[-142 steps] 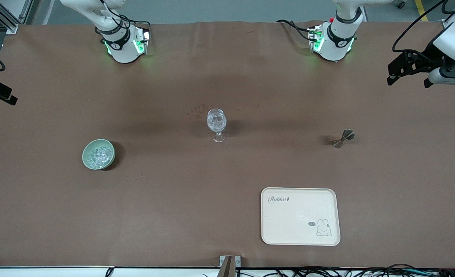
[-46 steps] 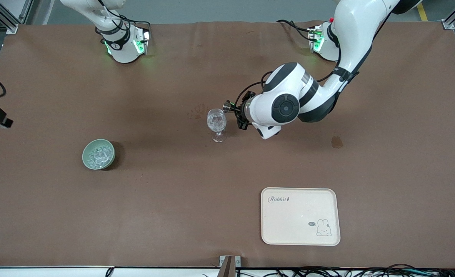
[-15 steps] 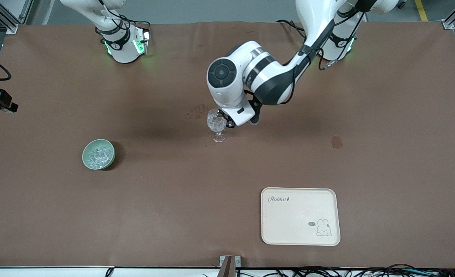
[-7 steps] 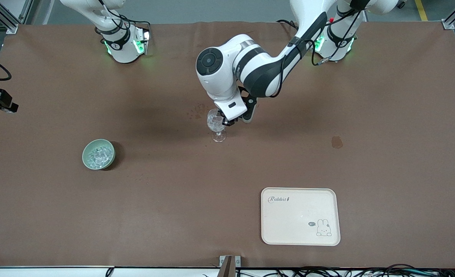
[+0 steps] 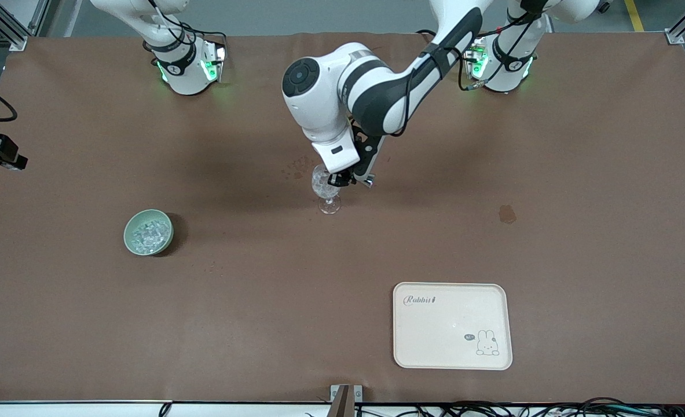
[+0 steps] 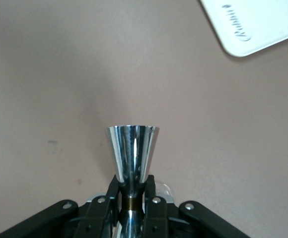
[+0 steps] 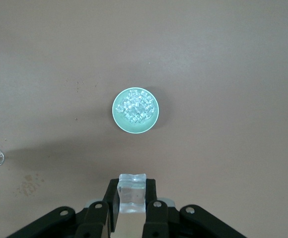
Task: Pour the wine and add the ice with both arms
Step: 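Tilt the silver jigger over the wine glass with the left gripper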
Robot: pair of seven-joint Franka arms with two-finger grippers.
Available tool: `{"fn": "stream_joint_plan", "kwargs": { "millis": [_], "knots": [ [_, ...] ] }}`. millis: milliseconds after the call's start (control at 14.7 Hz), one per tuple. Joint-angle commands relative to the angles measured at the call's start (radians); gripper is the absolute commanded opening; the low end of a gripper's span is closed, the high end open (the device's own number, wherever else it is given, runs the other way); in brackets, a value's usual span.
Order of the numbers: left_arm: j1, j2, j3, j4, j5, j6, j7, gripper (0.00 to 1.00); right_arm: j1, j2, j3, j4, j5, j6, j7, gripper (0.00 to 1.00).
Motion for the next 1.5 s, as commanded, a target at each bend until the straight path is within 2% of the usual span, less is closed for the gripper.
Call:
{"fn": "stream_joint_plan", "kwargs": {
  "millis": [0,341,545,953,1430],
  "knots": [
    [-0.034,0.025,0.018,0.037,0.072,-0.019,0.016,0.0,0.002,-0.008,0.005,-0.012,-0.014,0.009,0.003,0.01],
    [-0.042,0.035,0.02,0.066,0.085,-0.016,0.016,0.0,0.005,-0.008,0.005,-0.012,-0.012,0.009,0.003,0.02],
    [-0.063,0.035,0.021,0.064,0.152,-0.016,0.016,0.0,0.005,-0.008,0.005,-0.012,-0.014,0.009,0.003,0.02],
    [-0.131,0.035,0.096,0.063,0.181,-0.021,0.024,0.0,0.005,-0.008,0.005,-0.012,-0.012,0.009,0.003,0.02],
    [-0.139,0.035,0.098,0.061,0.258,-0.047,0.079,0.0,0.005,-0.008,0.005,-0.012,-0.012,0.009,0.003,0.02]
  ]
}}
